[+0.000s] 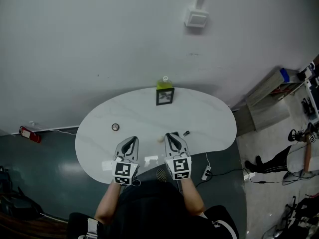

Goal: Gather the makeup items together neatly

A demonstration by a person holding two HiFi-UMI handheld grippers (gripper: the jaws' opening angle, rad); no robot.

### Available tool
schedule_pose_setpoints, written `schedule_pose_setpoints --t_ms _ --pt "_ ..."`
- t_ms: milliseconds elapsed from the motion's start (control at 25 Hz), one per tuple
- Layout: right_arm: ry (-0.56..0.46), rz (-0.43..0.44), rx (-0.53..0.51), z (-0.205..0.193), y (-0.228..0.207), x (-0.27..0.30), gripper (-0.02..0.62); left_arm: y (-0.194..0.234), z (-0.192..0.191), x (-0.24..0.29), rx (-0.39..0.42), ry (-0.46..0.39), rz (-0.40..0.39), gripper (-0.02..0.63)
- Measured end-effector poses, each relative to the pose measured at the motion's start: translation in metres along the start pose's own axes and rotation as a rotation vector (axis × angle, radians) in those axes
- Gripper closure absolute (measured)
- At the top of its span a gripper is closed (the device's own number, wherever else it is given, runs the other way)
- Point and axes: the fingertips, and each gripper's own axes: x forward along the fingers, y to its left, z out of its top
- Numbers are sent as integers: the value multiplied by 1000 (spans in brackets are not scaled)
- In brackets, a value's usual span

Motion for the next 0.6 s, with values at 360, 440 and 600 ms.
schedule_pose_setpoints --t_ms 360,440,600 --pt "34 63 -5 -7 22 13 561 17 -5 -13 -27 -11 42 586" --pt "43 101 -4 -8 35 22 561 27 -10 -18 -33 0 70 586" --pt "58 180 -19 -11 66 45 561 54 -25 -33 -60 26 134 586"
